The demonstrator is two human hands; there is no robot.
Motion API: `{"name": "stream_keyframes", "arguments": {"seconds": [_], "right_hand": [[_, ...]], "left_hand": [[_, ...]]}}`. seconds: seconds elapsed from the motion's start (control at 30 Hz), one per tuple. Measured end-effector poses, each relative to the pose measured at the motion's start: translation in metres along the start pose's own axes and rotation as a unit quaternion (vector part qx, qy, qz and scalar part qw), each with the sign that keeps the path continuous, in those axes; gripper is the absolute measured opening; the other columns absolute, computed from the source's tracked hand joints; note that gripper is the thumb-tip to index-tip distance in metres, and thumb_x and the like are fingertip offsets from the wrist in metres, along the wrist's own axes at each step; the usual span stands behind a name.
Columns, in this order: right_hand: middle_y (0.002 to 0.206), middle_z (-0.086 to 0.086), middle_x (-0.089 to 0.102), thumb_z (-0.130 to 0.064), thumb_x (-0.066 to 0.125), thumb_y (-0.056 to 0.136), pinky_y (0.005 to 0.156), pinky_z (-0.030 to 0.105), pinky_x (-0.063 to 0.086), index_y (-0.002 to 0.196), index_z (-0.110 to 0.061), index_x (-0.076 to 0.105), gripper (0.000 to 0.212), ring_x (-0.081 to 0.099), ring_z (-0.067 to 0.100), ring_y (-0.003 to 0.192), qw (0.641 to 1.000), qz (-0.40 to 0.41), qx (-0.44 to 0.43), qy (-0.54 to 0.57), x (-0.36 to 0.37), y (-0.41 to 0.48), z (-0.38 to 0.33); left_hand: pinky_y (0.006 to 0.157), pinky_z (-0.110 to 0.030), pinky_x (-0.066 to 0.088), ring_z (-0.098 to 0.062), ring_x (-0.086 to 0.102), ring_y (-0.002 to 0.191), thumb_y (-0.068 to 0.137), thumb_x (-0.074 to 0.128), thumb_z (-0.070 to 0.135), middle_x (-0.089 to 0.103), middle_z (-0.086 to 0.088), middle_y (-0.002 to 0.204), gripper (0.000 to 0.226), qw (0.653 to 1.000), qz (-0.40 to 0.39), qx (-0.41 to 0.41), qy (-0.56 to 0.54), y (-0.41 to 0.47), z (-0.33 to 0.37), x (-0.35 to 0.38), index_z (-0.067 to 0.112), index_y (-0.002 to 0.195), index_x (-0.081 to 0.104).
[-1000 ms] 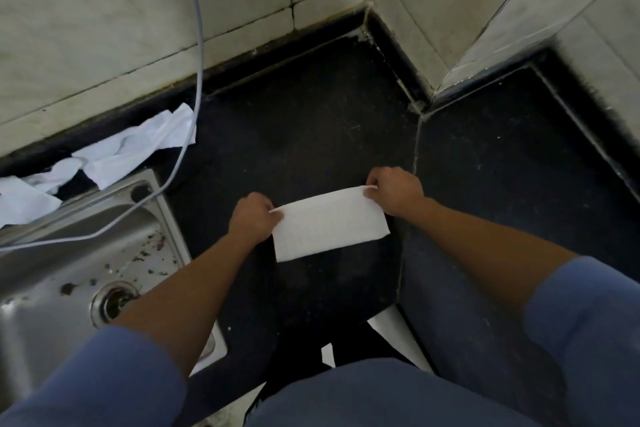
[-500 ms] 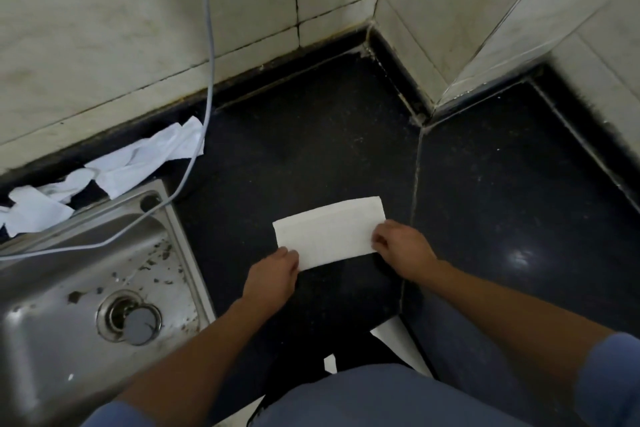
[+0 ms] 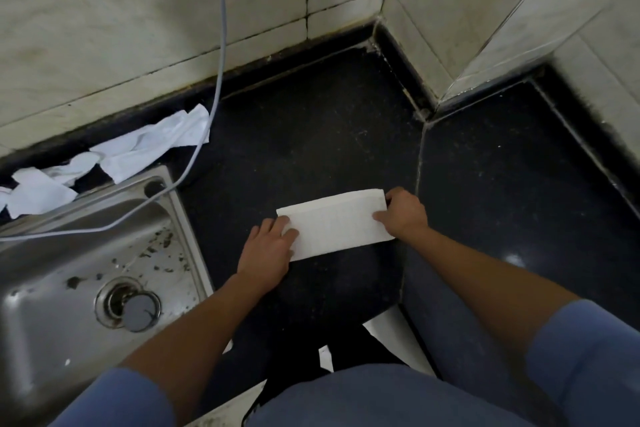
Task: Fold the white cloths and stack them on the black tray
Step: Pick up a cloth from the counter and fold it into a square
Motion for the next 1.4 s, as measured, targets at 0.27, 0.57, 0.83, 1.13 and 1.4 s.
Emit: {"name": "stream_keyframes", "arguments": {"seconds": [0.27, 0.57, 0.83, 1.13, 1.4], "right_hand": [[0.096, 0.013, 0.065, -0.011, 0.068, 0.081, 0.075, 0.036, 0.051, 0.092, -0.002, 0.067, 0.015, 0.06, 0.024, 0.083, 0.958, -0.055, 0.04, 0.277, -0.015, -0.017, -0.03], [0.088, 0.003, 0.065, -0.019, 0.07, 0.078, 0.075, 0.032, 0.051, 0.088, -0.015, 0.062, 0.013, 0.063, 0.021, 0.088, 0.988, -0.079, -0.118, 0.059, 0.054, -0.053, -0.136], [0.104, 0.004, 0.068, -0.029, 0.065, 0.087, 0.082, 0.03, 0.048, 0.112, -0.015, 0.063, 0.029, 0.063, 0.023, 0.099, 0.981, -0.078, -0.176, 0.018, 0.076, -0.063, -0.134], [0.16, 0.007, -0.016, -0.049, 0.026, 0.1, 0.117, 0.045, 0.016, 0.152, -0.01, -0.005, 0.072, -0.012, 0.019, 0.148, 0.864, -0.051, -0.352, -0.357, 0.075, -0.057, -0.084], [0.16, 0.011, -0.014, -0.055, 0.027, 0.098, 0.118, 0.052, 0.008, 0.153, -0.009, -0.001, 0.077, -0.011, 0.024, 0.148, 0.843, -0.066, -0.368, -0.387, 0.073, -0.048, -0.086]], "left_hand": [[0.105, -0.033, 0.033, -0.02, 0.037, 0.128, 0.091, 0.055, 0.028, 0.04, -0.001, 0.141, 0.044, 0.993, 0.046, -0.078, -0.078, -0.025, -0.017, -0.016, 0.021, 0.134, 0.047], [0.092, -0.034, 0.043, -0.024, 0.048, 0.112, 0.088, 0.057, 0.023, 0.051, -0.005, 0.125, 0.039, 0.977, 0.034, -0.168, -0.13, -0.073, -0.064, -0.008, 0.018, 0.127, 0.054], [0.092, -0.035, 0.045, -0.023, 0.047, 0.114, 0.091, 0.054, 0.025, 0.048, -0.005, 0.128, 0.037, 0.979, 0.045, -0.145, -0.137, -0.068, -0.059, -0.009, 0.017, 0.127, 0.053], [0.117, -0.042, 0.015, -0.024, -0.002, 0.147, 0.097, 0.046, 0.035, -0.003, -0.011, 0.16, 0.064, 1.0, -0.027, 0.011, 0.002, 0.003, -0.001, -0.001, 0.015, 0.15, 0.016], [0.118, -0.044, 0.009, -0.025, -0.008, 0.147, 0.098, 0.039, 0.041, -0.011, -0.009, 0.16, 0.067, 0.999, -0.038, 0.005, 0.026, -0.004, -0.008, 0.01, 0.014, 0.152, 0.01]]}}
Point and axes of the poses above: each hand's wrist, its own y-axis towards the middle knuckle, its own x-axis out of the palm, z = x × y, the point moved 7 cm from there along y, towards the middle knuckle
